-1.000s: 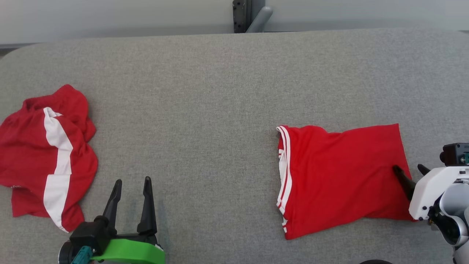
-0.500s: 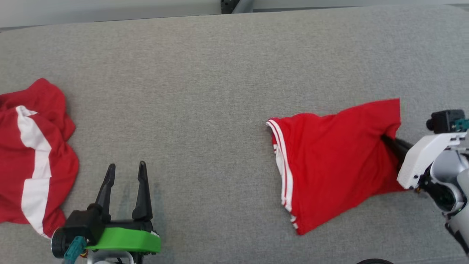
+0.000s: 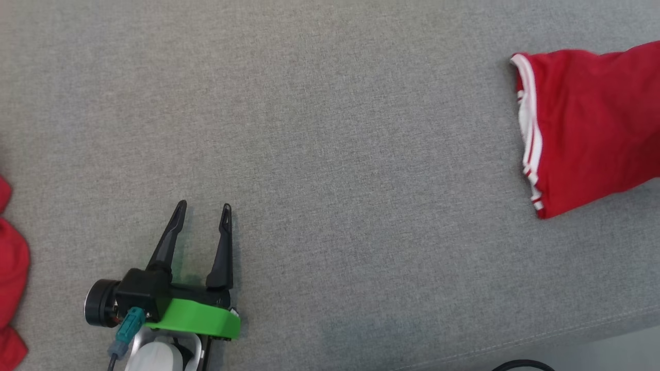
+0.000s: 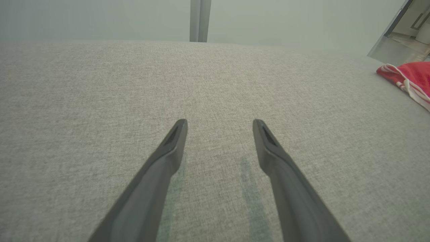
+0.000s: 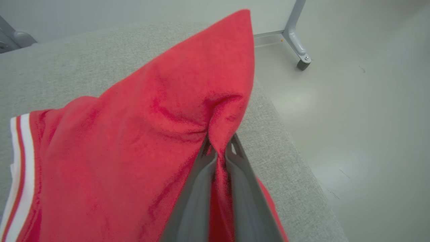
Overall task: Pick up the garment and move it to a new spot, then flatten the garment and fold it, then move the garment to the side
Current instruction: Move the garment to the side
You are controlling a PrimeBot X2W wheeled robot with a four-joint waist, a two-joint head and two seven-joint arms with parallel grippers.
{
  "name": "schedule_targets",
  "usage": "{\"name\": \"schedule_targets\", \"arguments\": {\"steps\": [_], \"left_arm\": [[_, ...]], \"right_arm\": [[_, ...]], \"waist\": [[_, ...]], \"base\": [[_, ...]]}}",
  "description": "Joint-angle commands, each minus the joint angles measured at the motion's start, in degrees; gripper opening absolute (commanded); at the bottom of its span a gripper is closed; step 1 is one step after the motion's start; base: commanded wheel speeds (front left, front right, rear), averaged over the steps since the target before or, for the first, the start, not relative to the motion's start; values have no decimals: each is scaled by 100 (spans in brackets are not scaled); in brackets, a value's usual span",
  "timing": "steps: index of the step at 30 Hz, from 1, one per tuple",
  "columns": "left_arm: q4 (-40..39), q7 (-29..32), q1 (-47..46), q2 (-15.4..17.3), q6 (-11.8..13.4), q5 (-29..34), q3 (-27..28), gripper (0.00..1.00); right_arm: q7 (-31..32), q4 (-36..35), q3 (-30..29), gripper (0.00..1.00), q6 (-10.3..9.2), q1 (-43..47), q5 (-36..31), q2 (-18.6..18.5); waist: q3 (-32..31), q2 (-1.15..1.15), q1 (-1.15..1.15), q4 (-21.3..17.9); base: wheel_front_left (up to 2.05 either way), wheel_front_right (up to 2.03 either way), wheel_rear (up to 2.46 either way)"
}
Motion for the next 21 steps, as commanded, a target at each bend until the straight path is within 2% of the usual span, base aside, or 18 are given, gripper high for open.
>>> {"name": "schedule_targets", "arguments": {"steps": [1,6,7,8,9,16,21], "left_arm": [[-8,-2,-63,80,-22,68,-10,100],[-62,-2,72,121,-10,89,65,100],[-92,-2,90,119,-1,89,78,100],[-119,-2,107,113,24,86,99,100],[-135,-1,127,104,34,79,108,100],[-213,-2,309,36,79,-74,184,100],[-78,-2,439,15,96,-218,384,100]], "right_arm": [[-127,215,-44,0,-10,-188,-62,-85],[-518,997,-25,0,-10,-701,-314,-155],[-641,1125,-19,5,-9,-782,-404,-162],[-736,1276,4,94,-10,-851,-496,-157],[-766,1453,38,100,-10,-897,-575,-131],[-1743,1485,289,100,-10,-847,-961,-174],[-2044,561,410,100,-10,-281,-1155,-79]], "waist": [[287,69,-1,-32],[346,69,-1,114],[349,69,-1,136],[349,69,-1,146],[329,69,-1,152],[-201,69,-1,212],[-834,69,-1,211]], "base": [[0,0,0],[0,0,0],[0,0,0],[0,0,0],[0,0,0],[0,0,0],[0,0,0]]}}
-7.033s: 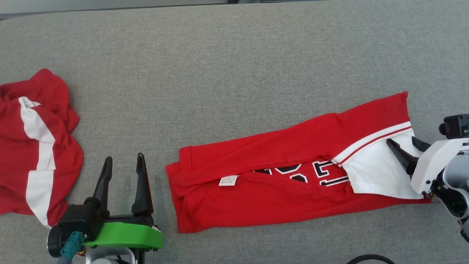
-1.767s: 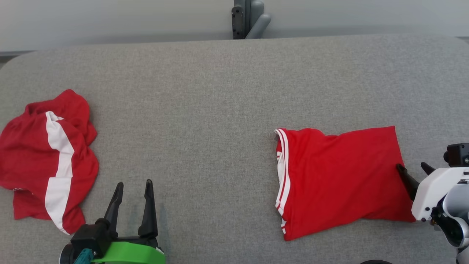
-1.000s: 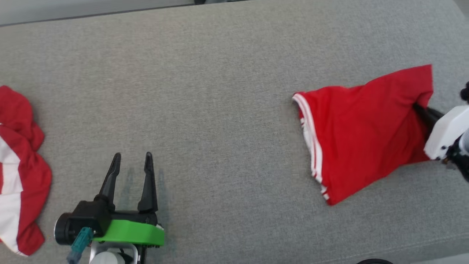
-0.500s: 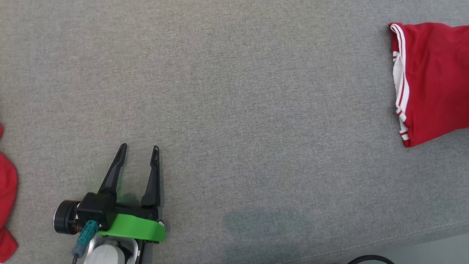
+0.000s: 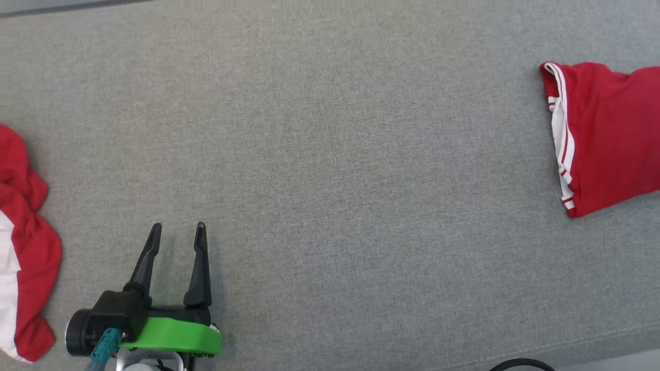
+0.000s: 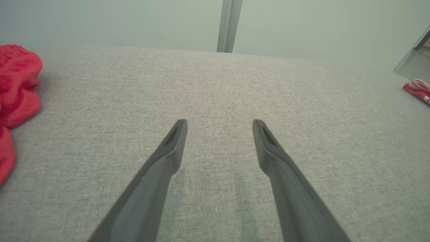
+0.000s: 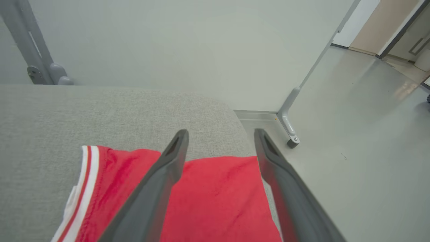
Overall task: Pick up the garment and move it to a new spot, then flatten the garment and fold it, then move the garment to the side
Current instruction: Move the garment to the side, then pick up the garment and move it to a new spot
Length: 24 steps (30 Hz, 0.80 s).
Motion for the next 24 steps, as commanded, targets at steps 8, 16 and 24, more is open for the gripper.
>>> {"name": "schedule_targets", "arguments": {"steps": [8,16,24], "left_arm": [[241,-2,392,-25,18,-192,420,100],[530,-2,740,-37,-92,-159,593,100],[752,-2,716,-39,-169,-139,568,100]], "right_arm": [[-44,-3210,-1209,100,-9,2643,-795,816],[-45,-4649,-2072,100,-9,4855,-1995,2374],[-46,-4462,-2048,100,-9,5532,-2494,2935]], "waist": [[-1507,69,-1,202],[-2105,69,-1,451],[-2214,69,-1,587]], "base": [[0,0,0],[0,0,0],[0,0,0]]}}
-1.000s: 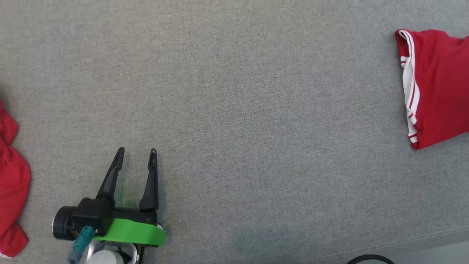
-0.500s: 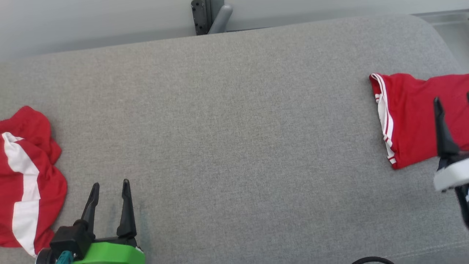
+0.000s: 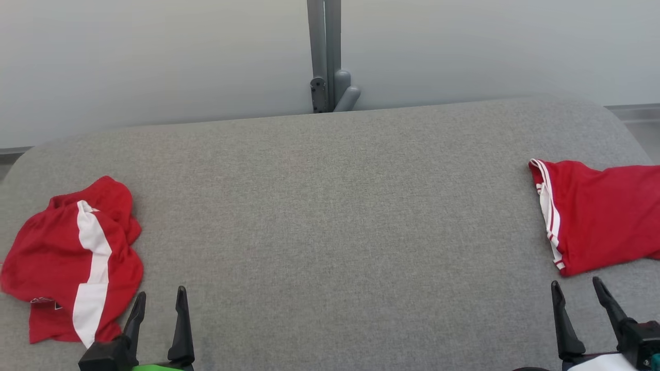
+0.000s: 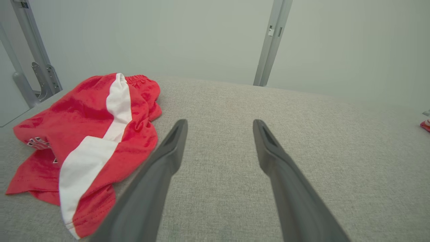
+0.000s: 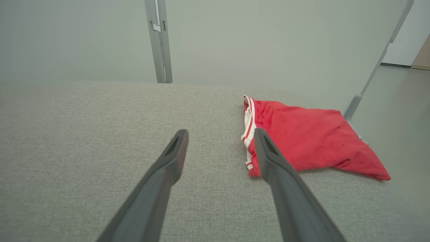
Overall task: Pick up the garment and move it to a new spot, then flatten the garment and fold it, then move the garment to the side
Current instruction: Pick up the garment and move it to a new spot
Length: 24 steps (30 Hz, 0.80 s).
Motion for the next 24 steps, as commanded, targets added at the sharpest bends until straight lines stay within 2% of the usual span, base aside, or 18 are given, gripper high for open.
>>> {"name": "schedule_targets", "arguments": {"steps": [1,7,11,19,24], "left_arm": [[2,-2,-12,8,-38,43,-5,100],[-92,-2,-107,8,-36,27,24,100],[-246,-2,-82,9,32,-60,106,100],[-469,-2,16,9,168,-145,96,100],[-644,-1,172,7,266,-160,299,100]], "right_arm": [[-15,53,-7,100,-10,65,-58,24],[-16,89,71,100,-10,-10,-140,84],[-17,-47,190,100,-9,-145,-130,141],[-16,-63,565,100,-10,-298,-120,183],[-16,-16,792,100,-9,-463,-100,137]], "waist": [[-104,69,0,116],[-83,69,0,261],[-73,69,0,624],[-85,69,0,2105],[-103,69,0,2731]], "base": [[0,0,0],[0,0,0],[0,0,0],[0,0,0],[0,0,0]]}}
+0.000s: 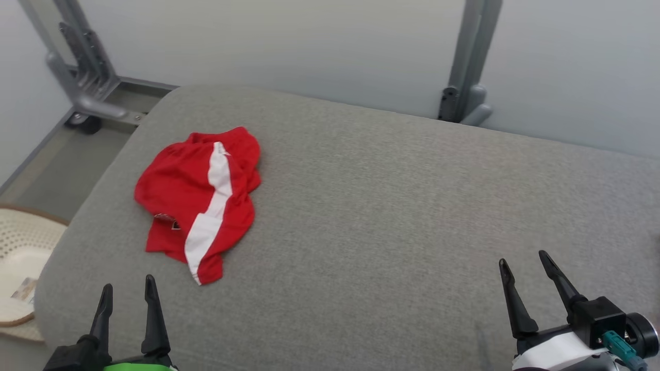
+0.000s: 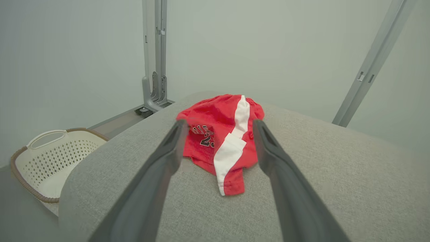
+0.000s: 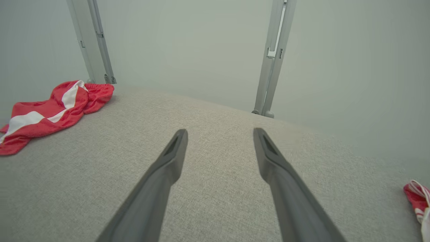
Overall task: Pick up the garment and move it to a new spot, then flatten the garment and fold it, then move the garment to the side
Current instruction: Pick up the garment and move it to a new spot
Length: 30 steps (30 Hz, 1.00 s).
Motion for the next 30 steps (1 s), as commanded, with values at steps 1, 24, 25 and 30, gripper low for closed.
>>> {"name": "schedule_targets", "arguments": {"steps": [1,24,25,30], "left_arm": [[-56,-2,64,7,32,-44,40,100],[3026,824,-3758,1,-294,-1262,-1299,100],[3330,905,-4004,6,-284,-1325,-1312,100],[4745,1249,-4721,73,-304,-1558,-1230,100]], "right_arm": [[-16,19,19,100,-10,-38,26,-38],[-16,-409,-145,100,-10,-1138,218,-1343],[-16,-402,-149,100,-10,-1168,238,-1374],[-16,-336,-29,100,-10,-1273,300,-1382]], "waist": [[-24,69,1,916],[2638,69,1,79],[2729,69,1,28],[2927,69,1,-255]], "base": [[0,0,0],[0,0,0],[0,0,0],[0,0,0]]}}
